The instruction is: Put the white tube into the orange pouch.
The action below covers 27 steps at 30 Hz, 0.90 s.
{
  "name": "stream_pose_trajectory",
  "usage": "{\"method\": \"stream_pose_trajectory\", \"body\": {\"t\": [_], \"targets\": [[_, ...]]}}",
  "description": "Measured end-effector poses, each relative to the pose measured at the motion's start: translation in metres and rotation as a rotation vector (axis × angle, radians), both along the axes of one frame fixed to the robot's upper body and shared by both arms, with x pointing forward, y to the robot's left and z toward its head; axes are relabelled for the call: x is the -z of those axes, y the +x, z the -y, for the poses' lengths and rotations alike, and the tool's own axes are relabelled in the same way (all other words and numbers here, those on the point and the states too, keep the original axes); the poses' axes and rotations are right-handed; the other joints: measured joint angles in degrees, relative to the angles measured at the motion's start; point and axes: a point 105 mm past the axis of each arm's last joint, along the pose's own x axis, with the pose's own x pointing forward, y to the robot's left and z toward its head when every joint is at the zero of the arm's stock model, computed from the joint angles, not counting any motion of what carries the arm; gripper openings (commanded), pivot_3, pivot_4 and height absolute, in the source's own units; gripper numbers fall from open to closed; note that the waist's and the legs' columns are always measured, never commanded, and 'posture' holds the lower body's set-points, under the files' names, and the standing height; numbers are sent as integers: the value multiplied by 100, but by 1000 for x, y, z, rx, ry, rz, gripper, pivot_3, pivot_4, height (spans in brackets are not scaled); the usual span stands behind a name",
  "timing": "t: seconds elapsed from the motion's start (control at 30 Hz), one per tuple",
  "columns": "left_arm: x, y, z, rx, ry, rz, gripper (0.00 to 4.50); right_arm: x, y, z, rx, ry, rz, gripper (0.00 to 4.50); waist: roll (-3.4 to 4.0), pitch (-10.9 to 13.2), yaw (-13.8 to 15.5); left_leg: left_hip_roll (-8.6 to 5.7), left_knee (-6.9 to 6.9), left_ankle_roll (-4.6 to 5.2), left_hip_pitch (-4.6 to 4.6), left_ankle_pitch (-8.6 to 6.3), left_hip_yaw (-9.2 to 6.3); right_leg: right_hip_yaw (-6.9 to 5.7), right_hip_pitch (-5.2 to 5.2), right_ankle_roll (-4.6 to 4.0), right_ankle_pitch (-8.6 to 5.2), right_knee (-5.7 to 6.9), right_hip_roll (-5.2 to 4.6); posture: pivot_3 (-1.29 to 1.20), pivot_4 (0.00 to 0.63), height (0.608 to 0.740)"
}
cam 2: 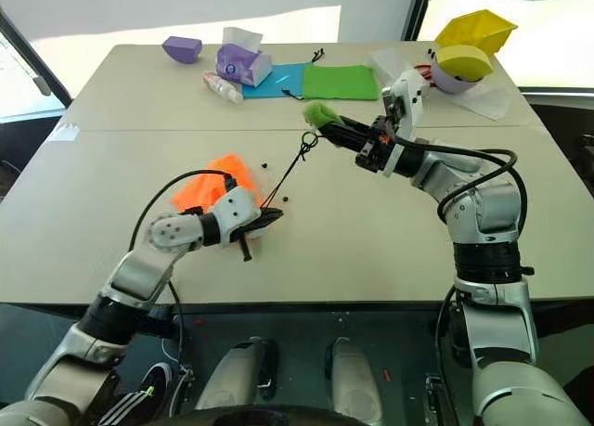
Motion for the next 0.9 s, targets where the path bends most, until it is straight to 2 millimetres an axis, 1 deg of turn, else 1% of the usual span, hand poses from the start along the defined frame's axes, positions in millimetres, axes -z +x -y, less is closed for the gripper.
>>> {"method": "stream_pose_trajectory", "body": {"t": [0.07, 0.2, 0.37, 0.47, 0.53, 0.57, 0.6, 0.63, 0.7, 0.77, 0.8, 0.9], "targets": [[-5, -4, -10, -8, 11, 16, 59, 9, 9, 4, 37, -24, -17, 0, 1, 0, -18, 0, -3, 0, -2, 0, 0, 0, -1, 0, 0, -2, -2, 0, 150, 740], [-8, -8, -20, -20, 34, 34, 59, 19, 24, 4, 87, -83, -4, 0, 1, 1, -27, -1, -2, 0, -2, 0, 2, 1, -1, 0, 0, -3, -4, 0, 150, 740], [-16, -8, -22, -37, 12, 67, 59, 25, 40, 4, 156, -116, 22, 0, 2, 1, -20, -1, -2, 0, -2, 0, 2, 0, -1, 0, 0, -2, -5, 0, 150, 740], [-16, -6, -21, -54, -9, 71, 59, 29, 43, 3, 173, -173, 64, 0, 2, 1, -17, -3, -2, 0, -5, 0, 3, 0, -1, 1, 0, -8, -6, 0, 150, 740], [-11, -4, -20, -77, -66, 11, 602, 34, 35, 5, 148, -190, 57, 939, 1, 1, -4, -3, -3, 0, -8, 0, 1, -2, 0, 2, 0, -12, -6, 0, 150, 740], [-3, -4, -20, -94, -93, -38, 959, 40, 30, 7, 134, -191, 32, 1349, 1, 1, -3, -3, -2, 0, -9, 0, 2, -2, 1, 4, -1, -12, -6, 0, 150, 740], [2, -3, -21, -108, -107, -68, 1414, 47, 25, 11, 128, -182, -1, 1819, 1, 1, -2, -3, -2, 0, -11, 0, 1, -3, -1, 4, -1, -12, -6, 0, 150, 740], [3, -1, -22, -126, -115, -63, 1897, 54, 21, 14, 131, -186, -28, 2343, 1, 1, -7, -3, -1, 0, -11, 0, 1, -3, -1, 4, -1, -10, -7, 0, 150, 740], [-6, 6, -29, -174, -126, -7, 2911, 67, 17, 17, 146, -208, -53, 3436, 2, 1, -24, -3, 2, 0, -5, 0, 2, -2, -1, 2, 1, -1, -7, 0, 150, 740], [-16, 11, -37, -211, -149, 39, 3914, 73, 14, 23, 154, -269, -53, 4463, 2, 1, -36, -3, 2, 0, 3, 0, 2, -1, 1, 0, 1, 4, -5, 0, 150, 740], [-22, 12, -43, -228, -183, 44, 3914, 77, 10, 28, 145, -323, -52, 4463, 2, 1, -33, -2, 1, 0, 7, 0, 2, -1, 4, 0, 1, 6, -5, 0, 150, 740], [-35, 10, -66, -274, -262, 51, 3914, 92, -12, 39, 43, -449, -91, 4463, 2, 1, -22, 0, 0, 1, 10, 0, 0, -2, 6, -1, 0, 4, -3, 0, 150, 740]]}}
